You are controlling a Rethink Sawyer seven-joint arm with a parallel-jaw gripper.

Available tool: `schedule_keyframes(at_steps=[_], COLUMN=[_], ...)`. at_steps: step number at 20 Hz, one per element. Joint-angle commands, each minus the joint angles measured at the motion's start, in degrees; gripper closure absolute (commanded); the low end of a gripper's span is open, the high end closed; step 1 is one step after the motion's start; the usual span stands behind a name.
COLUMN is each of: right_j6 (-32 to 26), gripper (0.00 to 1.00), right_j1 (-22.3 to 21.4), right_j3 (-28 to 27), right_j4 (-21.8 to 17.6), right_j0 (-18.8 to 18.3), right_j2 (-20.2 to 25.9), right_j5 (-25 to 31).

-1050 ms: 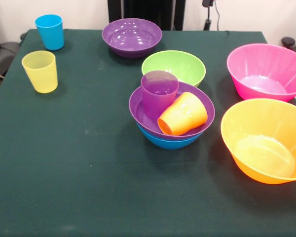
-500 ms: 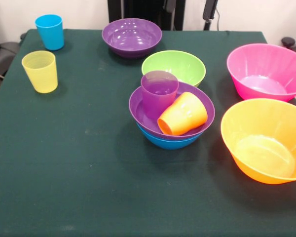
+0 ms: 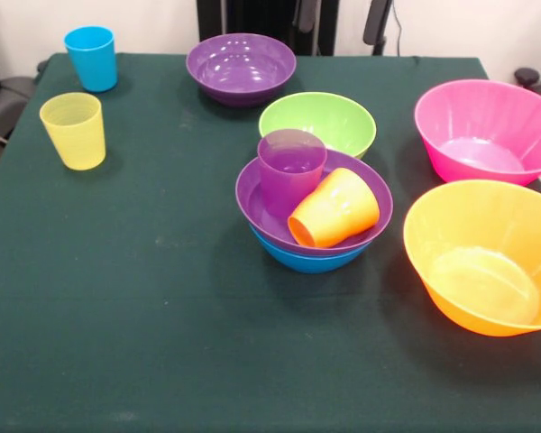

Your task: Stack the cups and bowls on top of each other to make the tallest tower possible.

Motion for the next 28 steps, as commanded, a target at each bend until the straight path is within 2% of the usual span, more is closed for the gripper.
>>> schedule_keyframes(at_steps=[1, 3, 11, 16, 23, 28], right_j6=[-3.71, -2.17, 3.56, 4.31, 4.28, 5.38], gripper=[0.0, 0.0, 0.0, 0.0, 0.0, 0.0], right_j1=[1.28, 1.12, 1.79, 1.42, 2.55, 3.84], right_j3=[9.95, 11.65, 17.97, 20.77, 21.23, 23.99], right_j4=[-5.43, -5.92, -9.8, -11.03, -11.56, -12.97], right_j0=[-1.28, -1.26, 2.17, 2.02, 1.17, 2.59], right_j2=[6.34, 6.27, 1.16, 0.46, 0.61, -2.94], right_j5=[-8.16, -10.35, -19.04, -24.28, -28.75, -36.09])
